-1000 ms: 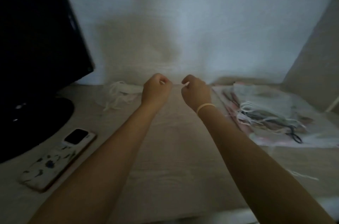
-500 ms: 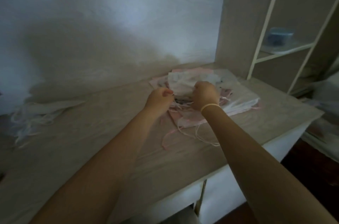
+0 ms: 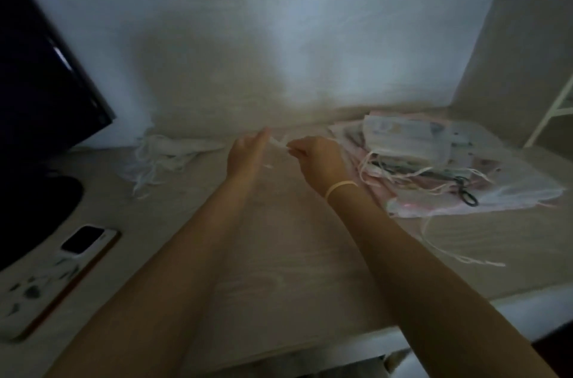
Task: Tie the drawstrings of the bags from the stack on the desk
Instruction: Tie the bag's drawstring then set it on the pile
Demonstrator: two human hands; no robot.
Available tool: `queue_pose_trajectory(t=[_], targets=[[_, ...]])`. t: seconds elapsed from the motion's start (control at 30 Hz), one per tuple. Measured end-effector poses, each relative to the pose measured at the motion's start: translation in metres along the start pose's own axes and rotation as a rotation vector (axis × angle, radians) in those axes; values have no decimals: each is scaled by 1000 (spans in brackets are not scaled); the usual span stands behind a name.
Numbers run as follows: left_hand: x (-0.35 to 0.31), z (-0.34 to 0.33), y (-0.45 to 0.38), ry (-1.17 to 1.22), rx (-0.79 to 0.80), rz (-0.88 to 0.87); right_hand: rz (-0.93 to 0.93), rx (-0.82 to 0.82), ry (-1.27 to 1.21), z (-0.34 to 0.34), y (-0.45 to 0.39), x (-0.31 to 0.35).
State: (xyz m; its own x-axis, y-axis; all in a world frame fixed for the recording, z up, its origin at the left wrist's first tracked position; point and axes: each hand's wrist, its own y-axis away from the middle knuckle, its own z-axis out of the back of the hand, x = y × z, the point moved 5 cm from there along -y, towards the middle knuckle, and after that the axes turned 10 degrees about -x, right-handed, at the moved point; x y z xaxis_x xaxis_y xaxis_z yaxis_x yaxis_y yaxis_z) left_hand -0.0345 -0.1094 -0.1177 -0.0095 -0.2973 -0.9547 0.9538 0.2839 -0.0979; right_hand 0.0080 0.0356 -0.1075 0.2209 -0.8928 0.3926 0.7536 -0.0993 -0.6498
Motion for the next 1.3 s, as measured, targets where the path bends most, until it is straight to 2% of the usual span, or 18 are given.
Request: queue_pose_trajectory(t=[0.07,0.13,0.23,0.3,0.37,0.47,0.53,0.63,0.73,0.8,0.87,0.93,0.97,1.07,1.1,1.2,1.3], targets=[[19,20,-10,42,-23,42,53,39,-4,-23,0,28],[31,29,-11,99,-36,48,31,45,55,-38,0,36],[50,43,-13,132,-76,84,-159,-29,65,-48,8,28],[60,47,-15,111,-95,81,-250,-153,-20,-45,17,17],[64,48,-15,82,-83,49,-380,-169,-131,-39,21,3],[63,44,-14,152,78,96,-501,-88,-207,-33,21,-8],[61,43,-10,215,196,153,-608,-54,-384,-36,21,-11],[64,48,-11,319,215,227,-853,62,-685,-46,24,-11],[67,51,-11,493,239,315,-1010,296,-925,-51,30,-4],[67,53,-11,611,277,350,-1025,387,-904,-47,34,-1],[68,56,-11,690,291,372,-961,349,-790,-38,31,-4],[70,60,-12,734,225,394,-801,191,-570,-21,20,-12],[72,63,-13,745,168,403,-782,61,-526,-14,16,-23],[73,67,-14,675,12,366,-1043,-264,-826,-5,23,-51],[73,69,-13,614,-37,330,-1061,-285,-870,-4,24,-53],[71,75,-14,493,-173,258,-1013,-177,-903,-14,22,-43],[66,80,-19,578,-244,225,-945,-15,-827,-25,21,-32]])
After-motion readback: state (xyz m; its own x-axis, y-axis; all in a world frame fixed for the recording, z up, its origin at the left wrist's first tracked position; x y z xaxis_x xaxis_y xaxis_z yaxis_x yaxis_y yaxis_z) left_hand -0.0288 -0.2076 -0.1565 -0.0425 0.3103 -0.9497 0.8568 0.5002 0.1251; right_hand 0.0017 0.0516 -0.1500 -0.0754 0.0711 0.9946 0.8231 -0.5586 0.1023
